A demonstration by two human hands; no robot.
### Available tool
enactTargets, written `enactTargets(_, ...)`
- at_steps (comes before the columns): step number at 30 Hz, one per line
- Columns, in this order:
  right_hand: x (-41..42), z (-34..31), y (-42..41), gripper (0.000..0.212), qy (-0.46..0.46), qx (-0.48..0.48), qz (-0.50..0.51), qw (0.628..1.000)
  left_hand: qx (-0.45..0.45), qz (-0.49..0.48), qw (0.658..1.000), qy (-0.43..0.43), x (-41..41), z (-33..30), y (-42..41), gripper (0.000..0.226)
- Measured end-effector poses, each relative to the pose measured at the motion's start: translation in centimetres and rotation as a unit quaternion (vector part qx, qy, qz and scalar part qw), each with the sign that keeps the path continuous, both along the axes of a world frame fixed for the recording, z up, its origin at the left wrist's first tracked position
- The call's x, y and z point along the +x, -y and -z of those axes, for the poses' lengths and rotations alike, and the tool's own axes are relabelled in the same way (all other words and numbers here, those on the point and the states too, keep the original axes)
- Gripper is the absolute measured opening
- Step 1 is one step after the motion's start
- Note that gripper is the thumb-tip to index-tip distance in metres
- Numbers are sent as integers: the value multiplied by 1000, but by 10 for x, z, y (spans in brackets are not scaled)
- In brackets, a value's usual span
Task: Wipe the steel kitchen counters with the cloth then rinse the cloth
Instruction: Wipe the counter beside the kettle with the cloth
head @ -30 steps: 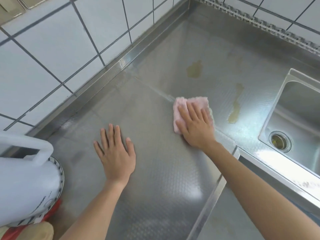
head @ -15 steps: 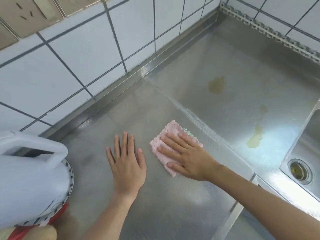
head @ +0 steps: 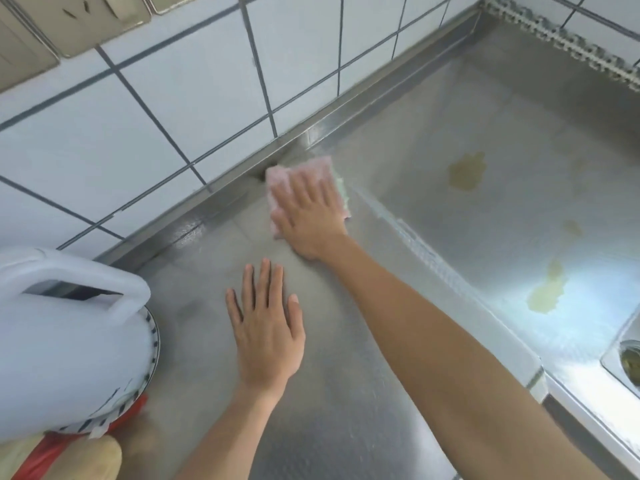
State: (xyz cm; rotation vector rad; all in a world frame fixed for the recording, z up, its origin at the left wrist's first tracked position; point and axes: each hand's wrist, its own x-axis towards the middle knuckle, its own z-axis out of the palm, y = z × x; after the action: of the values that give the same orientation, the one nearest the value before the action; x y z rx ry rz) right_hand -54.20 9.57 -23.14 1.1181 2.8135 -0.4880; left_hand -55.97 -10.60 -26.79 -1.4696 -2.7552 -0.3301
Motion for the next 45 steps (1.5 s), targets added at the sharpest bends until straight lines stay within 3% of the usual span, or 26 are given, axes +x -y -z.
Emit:
enactTargets(5, 98, 3, 78, 58, -53, -6, -70, 996, -2, 2, 1000, 18, 0, -6, 0, 55)
enactTargets(8, 181, 2, 94, 61, -25, -2, -87, 996, 7, -3, 999, 32, 2, -10, 0, 55)
enactTargets(11, 225, -7, 74, 61, 17, 5, 2, 1000, 11, 0, 999, 43, 4, -15, -1, 57)
enactTargets(14, 212, -12, 47, 59, 23, 47, 160, 986, 12, 3, 999, 45, 4, -15, 0, 58)
enactTargets(16, 184, -11, 51, 54, 12, 25, 209, 978, 16, 5, 999, 47, 4, -15, 1, 58)
enactTargets(21, 162, 5, 147, 54, -32, 9, 104, 994, 17, 15, 998, 52, 2, -14, 4, 52)
enactTargets(26, 248, 9, 230, 56, -26, 7, 7, 1000, 29, 30, 996, 80, 8, -16, 5, 47)
enactTargets(30, 304, 1, 191, 59, 29, 32, 102, 994, 47, 142, 983, 110, 35, -20, 9, 54)
enactTargets(35, 254, -2, 130, 57, 13, 6, 236, 972, 34, 251, 961, 111, 72, -18, 14, 54)
enactTargets(40, 219, 5, 189, 55, -34, 0, 170, 985, 21, 261, 964, 53, 75, -9, 17, 53)
enactTargets(45, 308, 0, 244, 59, -1, 5, 89, 996, 25, 253, 966, 50, 76, -7, 16, 53)
